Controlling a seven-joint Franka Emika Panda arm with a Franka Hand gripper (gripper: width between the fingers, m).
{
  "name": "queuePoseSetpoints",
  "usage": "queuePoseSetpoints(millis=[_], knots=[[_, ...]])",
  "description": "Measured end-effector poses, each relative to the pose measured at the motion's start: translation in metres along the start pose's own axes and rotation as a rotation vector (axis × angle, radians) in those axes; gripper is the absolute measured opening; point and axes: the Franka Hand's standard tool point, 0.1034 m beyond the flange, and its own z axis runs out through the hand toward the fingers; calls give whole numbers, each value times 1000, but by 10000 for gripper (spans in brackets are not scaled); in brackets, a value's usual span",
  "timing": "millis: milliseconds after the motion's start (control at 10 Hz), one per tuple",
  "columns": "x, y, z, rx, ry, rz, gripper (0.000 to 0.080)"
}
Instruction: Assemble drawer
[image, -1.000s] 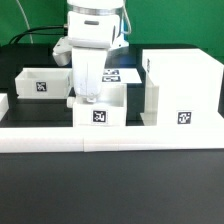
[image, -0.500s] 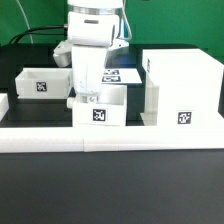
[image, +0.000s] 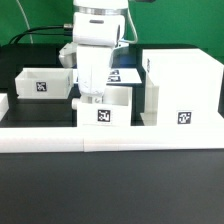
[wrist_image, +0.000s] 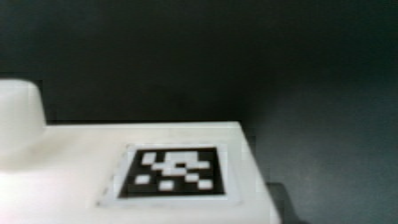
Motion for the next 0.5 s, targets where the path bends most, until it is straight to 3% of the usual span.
queuePoseSetpoints(millis=[300, 500], knots=[[11, 0, 1, 4, 6, -16, 42], [14, 3, 2, 31, -8, -50, 42]])
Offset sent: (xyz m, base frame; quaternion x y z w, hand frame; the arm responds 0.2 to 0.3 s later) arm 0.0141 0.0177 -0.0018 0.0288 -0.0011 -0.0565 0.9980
